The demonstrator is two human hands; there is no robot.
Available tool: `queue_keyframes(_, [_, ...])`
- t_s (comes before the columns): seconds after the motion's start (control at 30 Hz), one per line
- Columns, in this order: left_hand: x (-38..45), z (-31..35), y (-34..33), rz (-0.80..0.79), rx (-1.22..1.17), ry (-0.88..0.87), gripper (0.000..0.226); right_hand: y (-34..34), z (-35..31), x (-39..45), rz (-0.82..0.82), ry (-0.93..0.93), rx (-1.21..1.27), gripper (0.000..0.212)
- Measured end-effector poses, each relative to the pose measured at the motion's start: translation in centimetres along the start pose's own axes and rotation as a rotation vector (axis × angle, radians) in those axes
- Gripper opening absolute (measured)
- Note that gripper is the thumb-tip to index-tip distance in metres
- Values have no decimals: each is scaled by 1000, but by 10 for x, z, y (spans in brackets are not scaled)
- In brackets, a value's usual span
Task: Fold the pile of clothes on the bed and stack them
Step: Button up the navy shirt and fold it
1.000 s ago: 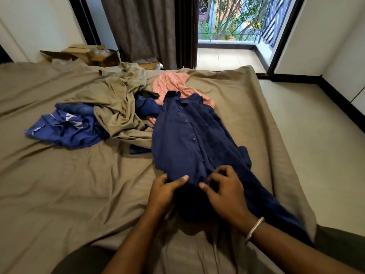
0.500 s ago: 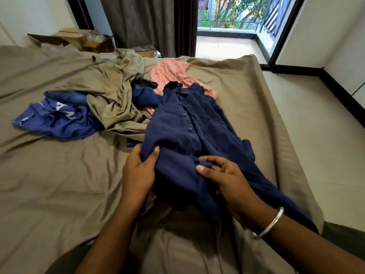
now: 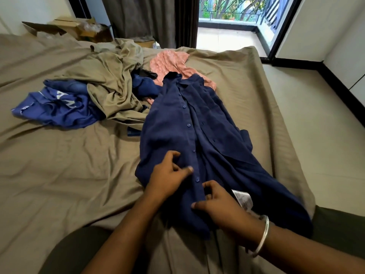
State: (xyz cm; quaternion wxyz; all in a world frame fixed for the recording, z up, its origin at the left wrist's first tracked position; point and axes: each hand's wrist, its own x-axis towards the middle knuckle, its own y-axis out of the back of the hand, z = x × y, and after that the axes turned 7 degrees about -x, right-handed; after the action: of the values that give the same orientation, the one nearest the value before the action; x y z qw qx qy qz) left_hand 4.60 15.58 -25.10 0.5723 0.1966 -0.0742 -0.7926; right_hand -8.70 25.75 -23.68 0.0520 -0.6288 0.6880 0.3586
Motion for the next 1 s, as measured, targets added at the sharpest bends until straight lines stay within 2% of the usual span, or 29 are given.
queue_keyframes(0.07, [-3,-4,-7,-116,246,1,68,10,3,-5,-58,130,-455,37])
queue_keyframes(0.13, [-4,-4,-9,-111,322,5,74,26,1,-5,-1,235,-660,36])
queue_keyframes(0.23, [-5,-1,-11,-48,342,-19,60,58,-8,4,142,365,-678,25])
queue_keyframes(0.3, [-8,2,-13,15,340,-72,49,83,-11,16,251,395,-783,18])
queue_keyframes(0.37, [-10,5,-19,68,268,-131,37,104,-10,25,325,316,-873,25])
queue_keyframes(0.43, [-12,5,-27,73,190,-196,23,106,-4,32,317,215,-937,33])
queue_keyframes(0.53, [-14,2,-39,8,139,-222,7,93,0,38,304,154,-952,22])
queue_keyframes(0.67, [-14,-1,-49,-36,86,-201,11,88,-3,40,362,228,-798,20])
queue_keyframes(0.8, [-13,1,-51,-56,-104,-112,14,88,-3,36,389,304,-764,25])
queue_keyframes(0.9, [-11,-3,-53,-80,-137,-63,26,106,2,40,468,216,-815,33])
queue_keyframes(1.0, [-11,-3,-54,-75,-125,-76,25,117,8,45,382,70,-842,23])
